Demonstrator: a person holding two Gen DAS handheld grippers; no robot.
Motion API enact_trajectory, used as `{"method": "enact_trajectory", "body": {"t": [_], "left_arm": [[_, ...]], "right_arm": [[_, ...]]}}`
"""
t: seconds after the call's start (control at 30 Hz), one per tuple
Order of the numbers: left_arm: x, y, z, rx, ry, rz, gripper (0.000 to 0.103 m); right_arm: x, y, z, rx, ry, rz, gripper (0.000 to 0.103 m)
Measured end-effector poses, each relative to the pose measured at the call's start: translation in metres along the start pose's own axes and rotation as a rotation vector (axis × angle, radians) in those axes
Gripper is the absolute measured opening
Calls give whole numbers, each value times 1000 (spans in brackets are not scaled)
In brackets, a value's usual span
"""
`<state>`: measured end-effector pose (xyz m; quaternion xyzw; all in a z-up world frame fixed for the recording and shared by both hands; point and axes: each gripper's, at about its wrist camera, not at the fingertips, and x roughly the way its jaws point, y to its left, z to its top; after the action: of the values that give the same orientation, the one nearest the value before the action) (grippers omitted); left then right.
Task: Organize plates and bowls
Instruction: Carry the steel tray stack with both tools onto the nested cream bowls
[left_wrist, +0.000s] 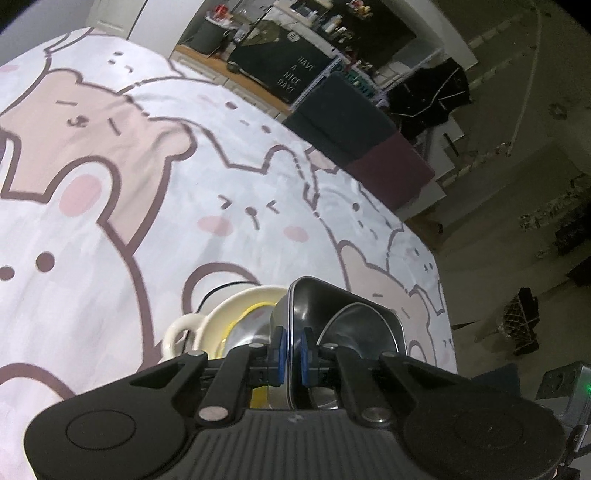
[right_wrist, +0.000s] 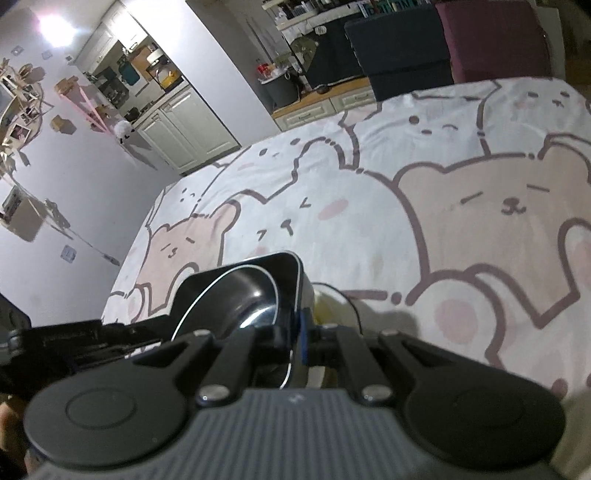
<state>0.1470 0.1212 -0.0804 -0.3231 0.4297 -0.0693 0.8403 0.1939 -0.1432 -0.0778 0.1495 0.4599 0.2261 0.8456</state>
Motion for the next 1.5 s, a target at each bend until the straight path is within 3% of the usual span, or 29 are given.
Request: {"method": "enact_trajectory", "body": {"t": [0.63,1.5], "left_arm": [[7,15,-6,-3,34,41,8],[11,15,-5,6,44,47,8]], "right_arm": [[21,7,-16,-32,87,-60,6],[27,8,-17,-60,118,-86,6]]}}
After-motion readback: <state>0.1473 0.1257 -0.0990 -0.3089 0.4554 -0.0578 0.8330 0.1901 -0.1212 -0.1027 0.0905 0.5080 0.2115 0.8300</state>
